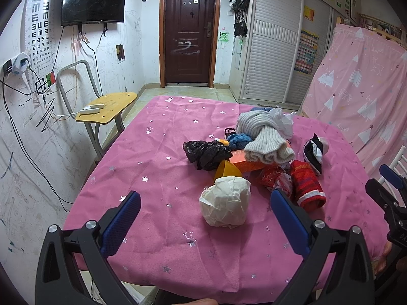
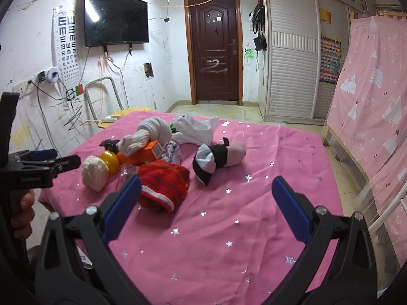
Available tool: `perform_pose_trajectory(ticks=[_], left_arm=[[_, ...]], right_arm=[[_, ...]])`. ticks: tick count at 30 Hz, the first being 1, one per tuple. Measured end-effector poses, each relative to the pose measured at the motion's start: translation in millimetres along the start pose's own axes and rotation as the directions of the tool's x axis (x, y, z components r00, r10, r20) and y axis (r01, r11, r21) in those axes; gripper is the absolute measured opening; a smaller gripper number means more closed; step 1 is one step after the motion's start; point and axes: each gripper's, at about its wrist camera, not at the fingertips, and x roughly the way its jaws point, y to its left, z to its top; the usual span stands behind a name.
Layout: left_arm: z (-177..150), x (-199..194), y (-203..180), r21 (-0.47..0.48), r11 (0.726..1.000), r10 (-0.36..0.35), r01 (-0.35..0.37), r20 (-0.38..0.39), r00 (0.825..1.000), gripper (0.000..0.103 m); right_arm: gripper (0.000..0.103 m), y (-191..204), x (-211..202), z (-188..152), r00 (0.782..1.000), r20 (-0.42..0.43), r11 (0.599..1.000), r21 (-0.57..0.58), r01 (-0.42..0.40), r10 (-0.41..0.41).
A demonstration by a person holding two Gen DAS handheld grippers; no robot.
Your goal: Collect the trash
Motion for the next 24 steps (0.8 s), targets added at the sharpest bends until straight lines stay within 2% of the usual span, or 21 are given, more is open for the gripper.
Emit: perform_pose_trajectory(ticks=[24], left_arm=[[0.6, -0.3, -1.8, -0.001, 1.0, -0.001, 0.001, -0.002, 1.0, 0.095]], right_arm=[[0.099, 1.4, -0.3, -0.4, 1.0, -0.002, 1.0, -0.001, -0.002, 0.002]])
